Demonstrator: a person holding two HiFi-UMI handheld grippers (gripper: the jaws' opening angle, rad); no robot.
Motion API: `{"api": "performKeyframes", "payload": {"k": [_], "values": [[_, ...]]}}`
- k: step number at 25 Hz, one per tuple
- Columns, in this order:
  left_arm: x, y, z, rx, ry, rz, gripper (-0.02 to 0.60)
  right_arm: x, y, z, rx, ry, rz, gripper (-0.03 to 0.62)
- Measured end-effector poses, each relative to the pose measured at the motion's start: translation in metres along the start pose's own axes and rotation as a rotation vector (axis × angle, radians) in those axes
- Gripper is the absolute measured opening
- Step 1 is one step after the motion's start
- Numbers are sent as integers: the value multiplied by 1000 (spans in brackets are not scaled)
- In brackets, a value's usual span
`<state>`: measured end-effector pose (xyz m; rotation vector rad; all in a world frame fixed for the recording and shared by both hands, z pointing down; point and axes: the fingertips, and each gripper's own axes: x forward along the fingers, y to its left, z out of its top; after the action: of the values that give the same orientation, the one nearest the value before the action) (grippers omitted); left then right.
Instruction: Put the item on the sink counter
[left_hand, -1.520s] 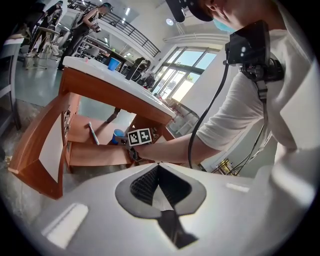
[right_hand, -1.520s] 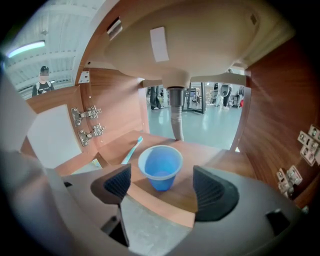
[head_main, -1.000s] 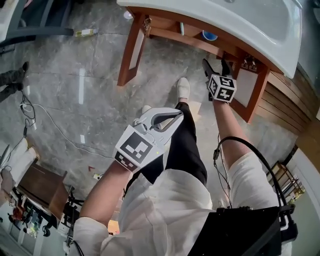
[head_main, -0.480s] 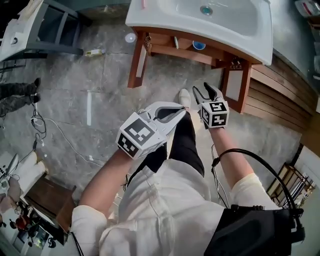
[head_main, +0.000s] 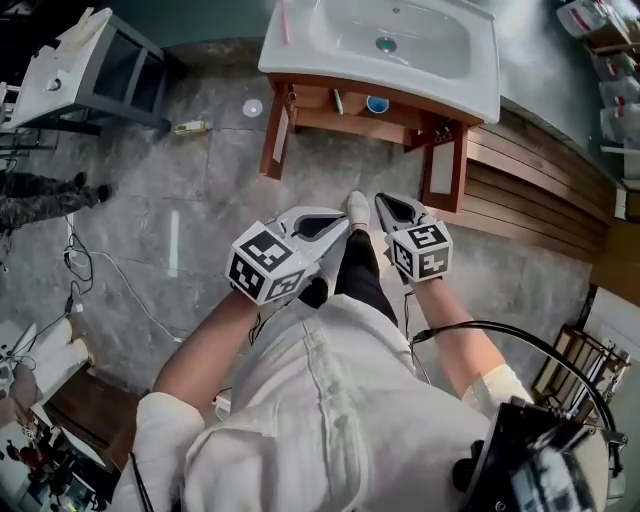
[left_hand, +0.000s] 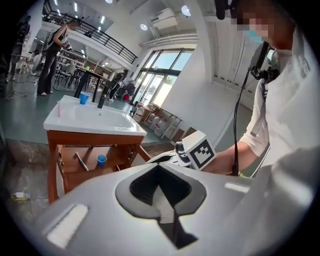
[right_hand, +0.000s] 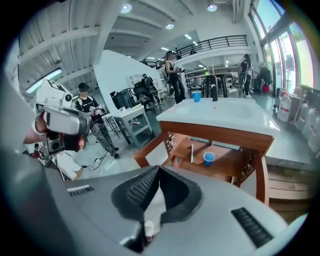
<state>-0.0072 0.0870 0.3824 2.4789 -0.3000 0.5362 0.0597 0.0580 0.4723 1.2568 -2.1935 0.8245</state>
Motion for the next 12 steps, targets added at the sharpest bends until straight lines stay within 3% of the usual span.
{"api": "performKeyframes", "payload": {"k": [12], "values": [[-49, -48, 13, 26, -46, 14, 6, -65, 41, 44, -72, -75, 31, 6]]}}
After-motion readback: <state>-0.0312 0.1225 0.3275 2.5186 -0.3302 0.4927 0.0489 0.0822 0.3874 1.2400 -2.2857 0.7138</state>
